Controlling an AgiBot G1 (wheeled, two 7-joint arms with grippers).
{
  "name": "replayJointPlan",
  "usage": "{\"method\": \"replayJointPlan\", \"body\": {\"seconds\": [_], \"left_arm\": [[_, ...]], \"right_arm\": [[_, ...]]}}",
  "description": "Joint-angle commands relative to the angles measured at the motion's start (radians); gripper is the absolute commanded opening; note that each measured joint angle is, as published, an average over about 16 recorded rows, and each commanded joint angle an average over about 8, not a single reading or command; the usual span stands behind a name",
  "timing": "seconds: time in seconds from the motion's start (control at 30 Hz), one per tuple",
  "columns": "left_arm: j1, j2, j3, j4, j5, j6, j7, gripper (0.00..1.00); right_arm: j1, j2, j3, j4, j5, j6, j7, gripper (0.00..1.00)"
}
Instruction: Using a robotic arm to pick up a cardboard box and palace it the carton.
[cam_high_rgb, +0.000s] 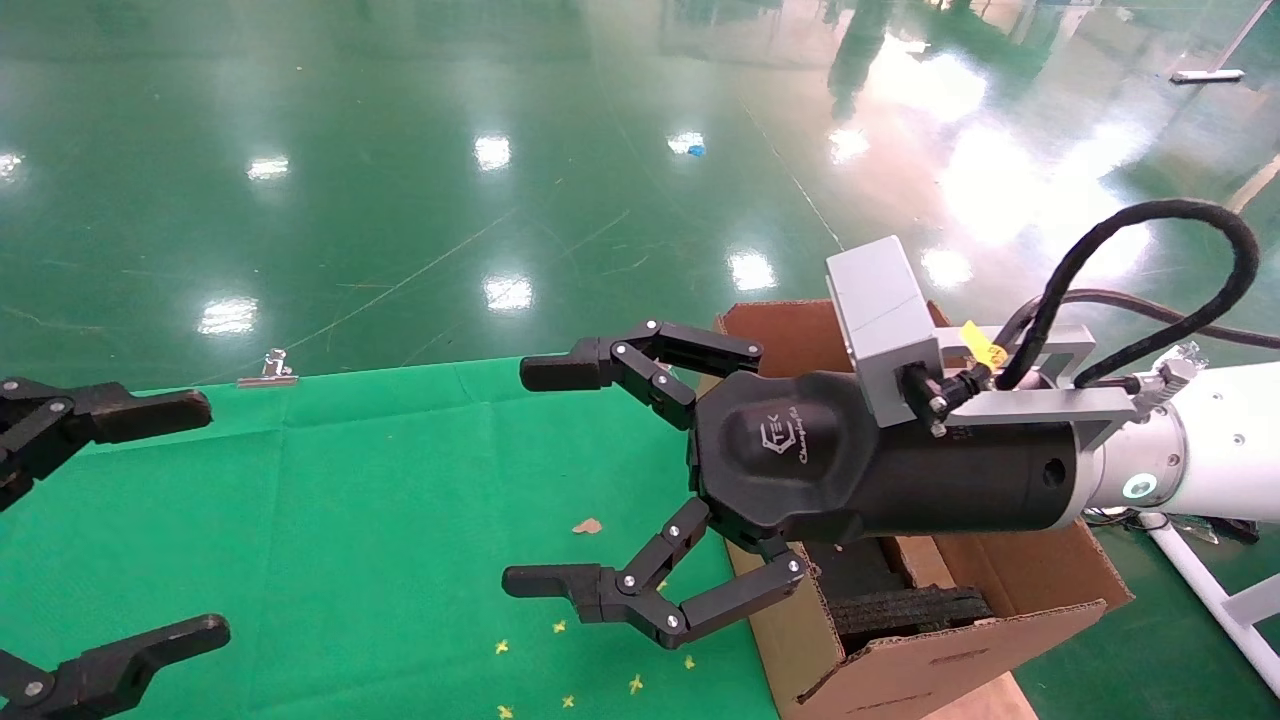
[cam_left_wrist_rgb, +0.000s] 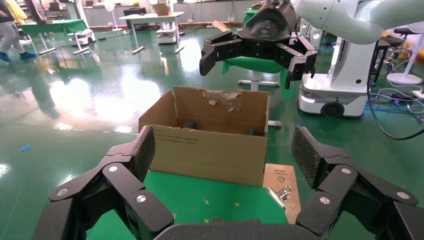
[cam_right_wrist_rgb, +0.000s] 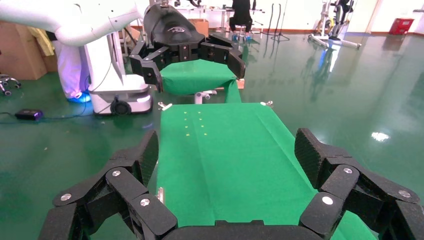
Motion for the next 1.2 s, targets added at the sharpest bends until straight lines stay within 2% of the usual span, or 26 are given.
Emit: {"method": "replayJointPlan", "body": {"seconds": [0.03, 1.2], "left_arm": [[0.0, 0.0, 0.0, 0.0, 0.0, 0.0, 0.0, 1.0], [0.0, 0.0, 0.0, 0.0, 0.0, 0.0, 0.0, 1.0]], "right_arm": [[0.0, 0.0, 0.0, 0.0, 0.0, 0.0, 0.0, 1.0], [0.001, 0.0, -0.001, -0.001, 0.0, 0.0, 0.0, 1.0]]}}
